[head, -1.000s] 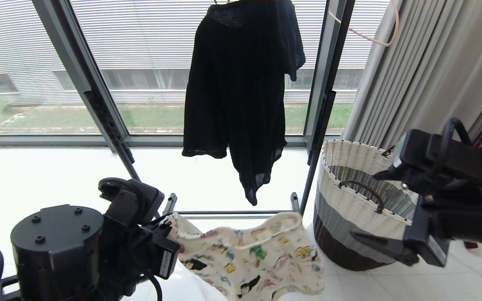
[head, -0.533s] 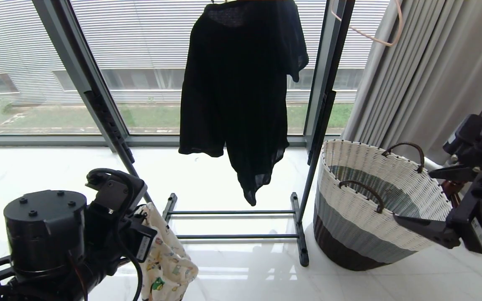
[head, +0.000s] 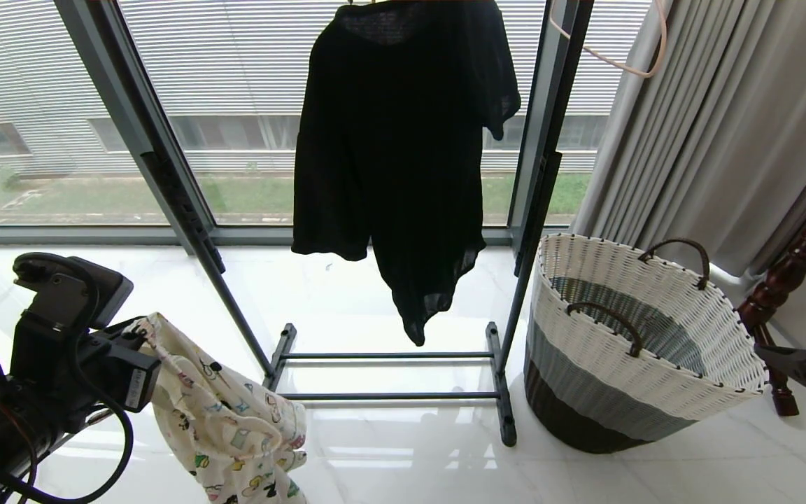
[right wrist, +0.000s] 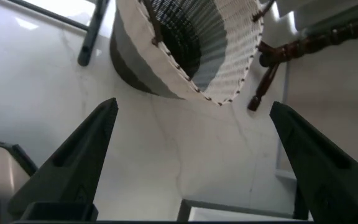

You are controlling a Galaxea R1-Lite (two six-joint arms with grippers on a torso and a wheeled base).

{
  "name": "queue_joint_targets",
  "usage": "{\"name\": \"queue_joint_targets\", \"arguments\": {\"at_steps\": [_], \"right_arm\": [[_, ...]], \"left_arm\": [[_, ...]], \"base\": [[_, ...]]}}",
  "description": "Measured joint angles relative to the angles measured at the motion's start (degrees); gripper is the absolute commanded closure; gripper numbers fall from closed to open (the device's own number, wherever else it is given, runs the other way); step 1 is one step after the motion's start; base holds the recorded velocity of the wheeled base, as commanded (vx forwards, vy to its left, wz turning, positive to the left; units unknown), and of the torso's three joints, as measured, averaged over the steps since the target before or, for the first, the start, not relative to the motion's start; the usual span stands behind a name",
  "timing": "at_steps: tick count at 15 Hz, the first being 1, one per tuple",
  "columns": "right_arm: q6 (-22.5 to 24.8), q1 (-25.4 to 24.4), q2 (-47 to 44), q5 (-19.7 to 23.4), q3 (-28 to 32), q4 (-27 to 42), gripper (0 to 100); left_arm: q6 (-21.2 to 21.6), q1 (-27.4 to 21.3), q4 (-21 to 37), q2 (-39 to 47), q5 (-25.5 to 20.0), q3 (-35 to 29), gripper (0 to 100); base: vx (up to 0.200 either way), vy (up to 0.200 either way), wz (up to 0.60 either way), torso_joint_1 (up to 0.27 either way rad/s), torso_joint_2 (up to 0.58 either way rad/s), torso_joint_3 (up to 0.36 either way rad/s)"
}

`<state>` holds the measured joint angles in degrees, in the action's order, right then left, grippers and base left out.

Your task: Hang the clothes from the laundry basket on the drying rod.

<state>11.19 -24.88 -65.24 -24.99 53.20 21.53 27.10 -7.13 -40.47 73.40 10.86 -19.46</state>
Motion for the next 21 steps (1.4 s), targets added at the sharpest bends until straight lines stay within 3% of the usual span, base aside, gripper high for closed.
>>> {"name": "queue_joint_targets", "arguments": {"at_steps": [6,21], "right_arm": [[0.1,0.2,-0.1,-0.4,-1.1,-7.9,0],[0.3,0.1,-3.3,-0.4,-0.9,-13.6,0]], "left_arm": [[0.0,1.7,0.0,-1.1,0.6,0.3,100],[-0.1,1.8,-0.3,-1.2,0.5,0.0,100]], "base": [[0.0,0.0,0.0,0.055,-0.16,-0.136],[0.0,0.0,0.0,0.186,-0.48,-0.282]]}}
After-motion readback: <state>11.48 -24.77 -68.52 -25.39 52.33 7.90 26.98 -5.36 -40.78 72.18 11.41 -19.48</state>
